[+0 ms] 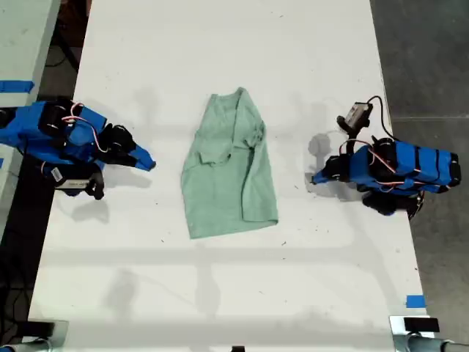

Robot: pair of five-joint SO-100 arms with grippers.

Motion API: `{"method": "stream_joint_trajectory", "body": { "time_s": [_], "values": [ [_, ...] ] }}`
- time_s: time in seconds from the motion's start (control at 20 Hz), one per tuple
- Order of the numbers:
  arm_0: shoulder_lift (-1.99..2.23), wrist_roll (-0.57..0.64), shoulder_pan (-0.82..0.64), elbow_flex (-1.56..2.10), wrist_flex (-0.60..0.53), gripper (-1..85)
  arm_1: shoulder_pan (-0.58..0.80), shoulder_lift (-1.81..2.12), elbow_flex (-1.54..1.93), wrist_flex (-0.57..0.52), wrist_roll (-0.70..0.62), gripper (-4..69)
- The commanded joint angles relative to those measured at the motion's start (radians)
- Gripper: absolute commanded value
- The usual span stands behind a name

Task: Fold t shirt

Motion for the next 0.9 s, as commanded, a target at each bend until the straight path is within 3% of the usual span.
{"method": "stream_joint_trajectory", "body": {
  "time_s": [0.0,0.2,0.85],
  "values": [
    [-0.181,-0.173,0.109,-0.098,-0.098,9.9,-0.012,0.011,0.029,0.005,0.003,-1.1],
    [-0.385,-0.219,0.146,-0.067,-0.27,12.3,-0.012,0.011,0.029,0.005,-0.002,-1.1],
    [-0.988,-0.193,0.074,-0.402,-0.307,12.6,-0.04,0.011,0.031,0.002,-0.028,-1.3]
  ]
}}
